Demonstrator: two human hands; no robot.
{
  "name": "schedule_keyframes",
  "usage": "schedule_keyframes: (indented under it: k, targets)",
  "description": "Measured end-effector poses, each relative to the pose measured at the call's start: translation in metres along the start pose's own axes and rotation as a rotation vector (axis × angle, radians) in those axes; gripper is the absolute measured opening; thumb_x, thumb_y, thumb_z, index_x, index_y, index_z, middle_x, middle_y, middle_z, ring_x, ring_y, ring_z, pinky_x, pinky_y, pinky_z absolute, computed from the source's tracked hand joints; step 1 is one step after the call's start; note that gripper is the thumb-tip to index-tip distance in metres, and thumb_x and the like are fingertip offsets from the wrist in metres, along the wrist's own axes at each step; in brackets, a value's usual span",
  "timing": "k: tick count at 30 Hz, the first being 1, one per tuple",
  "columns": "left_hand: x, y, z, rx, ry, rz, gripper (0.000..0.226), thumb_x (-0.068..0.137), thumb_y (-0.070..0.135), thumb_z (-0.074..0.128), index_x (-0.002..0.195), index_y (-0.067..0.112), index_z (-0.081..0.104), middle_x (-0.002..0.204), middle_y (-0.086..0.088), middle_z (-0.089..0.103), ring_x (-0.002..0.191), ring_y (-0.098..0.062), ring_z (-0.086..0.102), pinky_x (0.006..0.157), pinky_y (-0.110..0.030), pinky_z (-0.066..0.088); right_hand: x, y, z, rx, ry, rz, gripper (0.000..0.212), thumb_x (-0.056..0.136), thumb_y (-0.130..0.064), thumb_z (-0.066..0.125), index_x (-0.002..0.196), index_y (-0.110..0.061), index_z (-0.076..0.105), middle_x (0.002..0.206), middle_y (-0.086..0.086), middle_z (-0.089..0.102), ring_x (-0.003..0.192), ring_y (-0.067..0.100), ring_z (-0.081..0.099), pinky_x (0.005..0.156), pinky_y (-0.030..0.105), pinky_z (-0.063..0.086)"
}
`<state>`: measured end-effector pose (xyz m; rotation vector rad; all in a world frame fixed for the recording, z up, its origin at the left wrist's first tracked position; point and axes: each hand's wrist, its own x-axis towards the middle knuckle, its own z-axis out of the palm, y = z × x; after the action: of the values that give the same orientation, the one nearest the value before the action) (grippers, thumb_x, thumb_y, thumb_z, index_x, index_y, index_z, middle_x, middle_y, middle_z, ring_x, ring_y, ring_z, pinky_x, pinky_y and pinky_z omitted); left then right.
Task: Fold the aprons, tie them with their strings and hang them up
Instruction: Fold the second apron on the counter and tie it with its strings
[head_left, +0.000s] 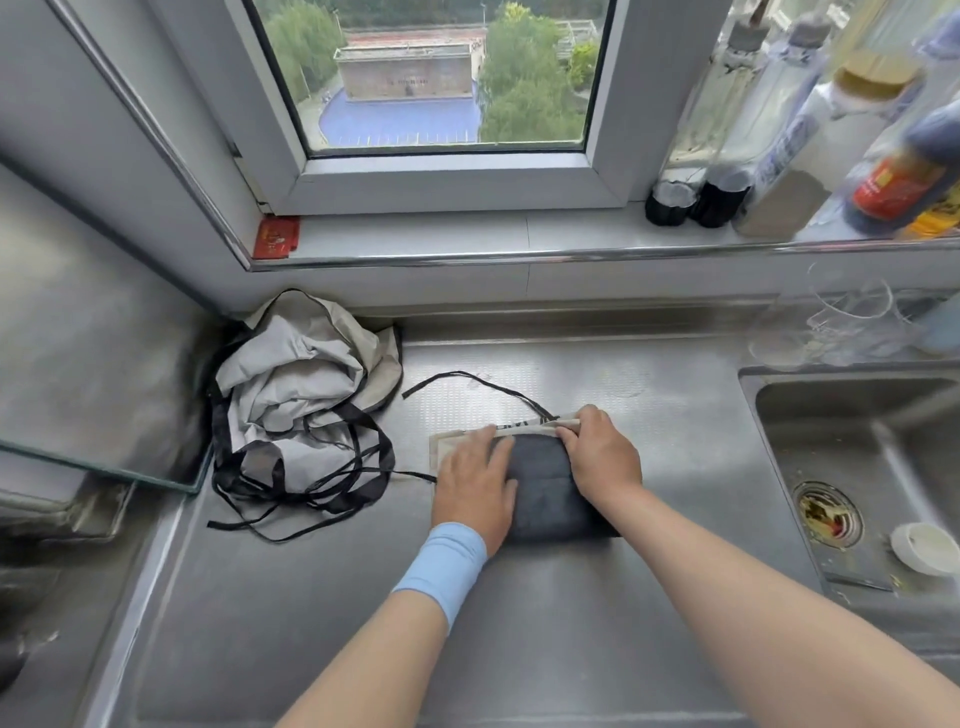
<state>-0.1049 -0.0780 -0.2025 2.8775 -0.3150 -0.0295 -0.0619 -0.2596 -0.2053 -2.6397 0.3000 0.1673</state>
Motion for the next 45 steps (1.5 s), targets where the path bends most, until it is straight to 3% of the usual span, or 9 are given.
schedule_keyframes:
  k: [5,11,19,23,26,29,35,42,45]
  targets:
    - [0.008,0.000,0.015,0.089,-0.303,0.028,0.078,0.080,0.057,0.010,0.153,0.031,0.009,0.163,-0.001,-0.005,0.149,-0.026,-0.004,0.118,-0.053,0.003,0.006,-0.002,0.008,0.085,0.267,0.068,0.043,0.090,-0.032,0.064,0.126,-0.010,0.053,0.125,0.010,0.054,0.115,0.031,0.050,0.094,0.042,0.042]
    - [-0.006,-0.019,0.018,0.107,-0.327,0.007,0.076,0.082,0.066,0.006,0.151,0.039,-0.011,0.158,0.002,-0.026,0.145,-0.024,-0.025,0.116,-0.054,-0.011,0.005,0.009,0.010,0.037,0.105,-0.180,0.060,0.093,-0.041,0.022,0.142,-0.020,0.051,0.127,-0.001,0.063,0.125,0.022,0.048,0.104,0.040,0.030]
    - [-0.014,-0.035,0.021,0.080,-0.287,0.032,0.070,0.087,0.064,0.017,0.152,0.040,0.003,0.161,0.004,-0.015,0.147,-0.020,-0.020,0.115,-0.053,-0.012,0.014,0.006,0.008,-0.147,-0.184,-0.478,0.069,0.098,-0.027,0.040,0.158,-0.021,0.006,0.157,-0.005,0.032,0.146,0.011,0.023,0.122,0.037,0.010]
    - [-0.014,-0.040,0.025,0.118,-0.235,-0.043,0.062,0.088,0.060,0.033,0.146,0.036,0.035,0.158,-0.005,0.026,0.146,-0.031,0.020,0.111,-0.062,0.008,0.017,-0.006,0.014,-0.193,-0.118,-0.464,0.060,0.100,-0.021,0.042,0.156,-0.018,0.021,0.147,0.002,0.044,0.136,0.022,0.040,0.109,0.039,0.032]
    - [-0.014,-0.045,0.029,0.139,-0.184,-0.059,0.063,0.088,0.060,0.034,0.148,0.039,0.026,0.161,-0.009,0.013,0.148,-0.035,0.009,0.110,-0.062,0.007,0.015,-0.013,0.019,-0.313,-0.002,-0.497,0.065,0.089,-0.006,0.050,0.151,-0.017,0.034,0.142,0.013,0.046,0.126,0.032,0.047,0.100,0.044,0.043]
    - [-0.016,-0.054,0.031,0.151,-0.172,-0.052,0.064,0.090,0.060,0.030,0.149,0.040,0.018,0.162,-0.008,0.005,0.149,-0.031,0.002,0.112,-0.058,0.006,0.014,-0.003,0.029,-0.438,-0.055,-0.584,0.054,0.093,-0.018,0.031,0.146,-0.014,0.044,0.154,0.014,0.039,0.142,0.033,0.037,0.114,0.046,0.024]
    - [-0.024,-0.077,0.034,0.179,-0.164,0.031,0.066,0.091,0.054,0.030,0.150,0.023,0.029,0.161,-0.008,0.012,0.148,-0.026,0.008,0.113,-0.049,0.012,0.009,0.017,0.036,-0.482,-0.242,-0.521,0.076,0.091,-0.059,0.000,0.153,-0.017,-0.013,0.160,-0.002,-0.022,0.148,0.015,-0.021,0.120,0.038,-0.011]
    - [-0.030,-0.038,0.018,0.126,-0.241,0.134,0.054,0.077,0.026,0.045,0.130,0.021,0.055,0.143,-0.007,0.049,0.134,-0.029,0.035,0.107,-0.047,0.027,-0.002,0.003,0.032,-0.437,-0.039,-0.812,0.060,0.094,-0.019,0.032,0.154,-0.018,0.031,0.163,0.017,0.014,0.150,0.035,0.016,0.118,0.050,0.019]
    - [-0.044,-0.030,0.023,0.075,-0.307,0.061,0.059,0.085,0.040,0.039,0.141,0.024,0.044,0.151,-0.001,0.039,0.140,-0.025,0.032,0.108,-0.050,0.022,-0.015,-0.007,0.032,-0.485,0.027,-1.010,0.049,0.092,-0.016,0.035,0.138,-0.015,0.052,0.151,0.019,0.041,0.131,0.038,0.046,0.104,0.047,0.040]
